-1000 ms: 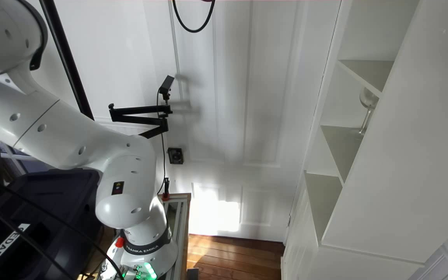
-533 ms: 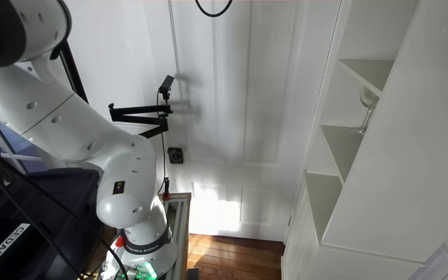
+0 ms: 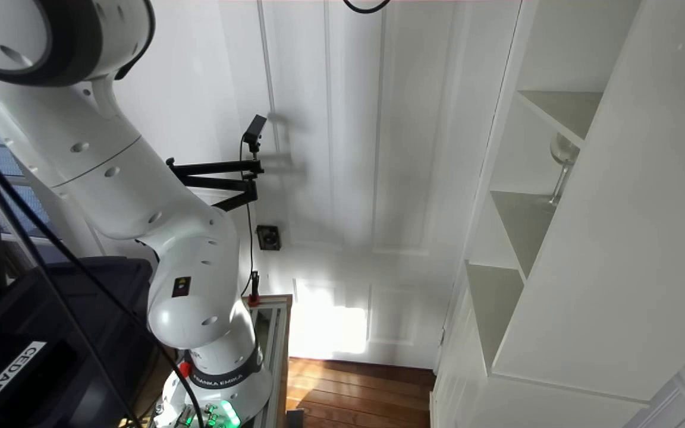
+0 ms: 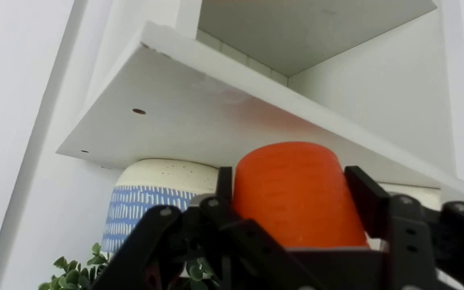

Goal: Place the plastic cups on the top shelf

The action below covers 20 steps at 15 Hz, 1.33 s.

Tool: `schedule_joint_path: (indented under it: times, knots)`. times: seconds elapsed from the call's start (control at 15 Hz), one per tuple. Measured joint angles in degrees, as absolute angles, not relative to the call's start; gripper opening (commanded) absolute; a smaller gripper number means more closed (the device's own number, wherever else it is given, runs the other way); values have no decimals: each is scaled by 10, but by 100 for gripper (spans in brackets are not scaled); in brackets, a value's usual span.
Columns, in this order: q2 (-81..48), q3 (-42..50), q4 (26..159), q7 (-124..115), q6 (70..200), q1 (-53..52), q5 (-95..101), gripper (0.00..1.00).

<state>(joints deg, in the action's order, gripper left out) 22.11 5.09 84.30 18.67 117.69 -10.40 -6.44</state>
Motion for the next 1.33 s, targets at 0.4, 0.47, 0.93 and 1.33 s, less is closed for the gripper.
schedule_joint_path:
  times: [0.4,0.47,0.93,1.33]
  knots:
    - [176,52,796,172,1166,-80,-65,45]
    - [170,51,789,168,1161,-76,-65,45]
    - [136,42,745,141,1101,-56,-60,93]
    - [127,42,718,125,1065,-56,-51,100]
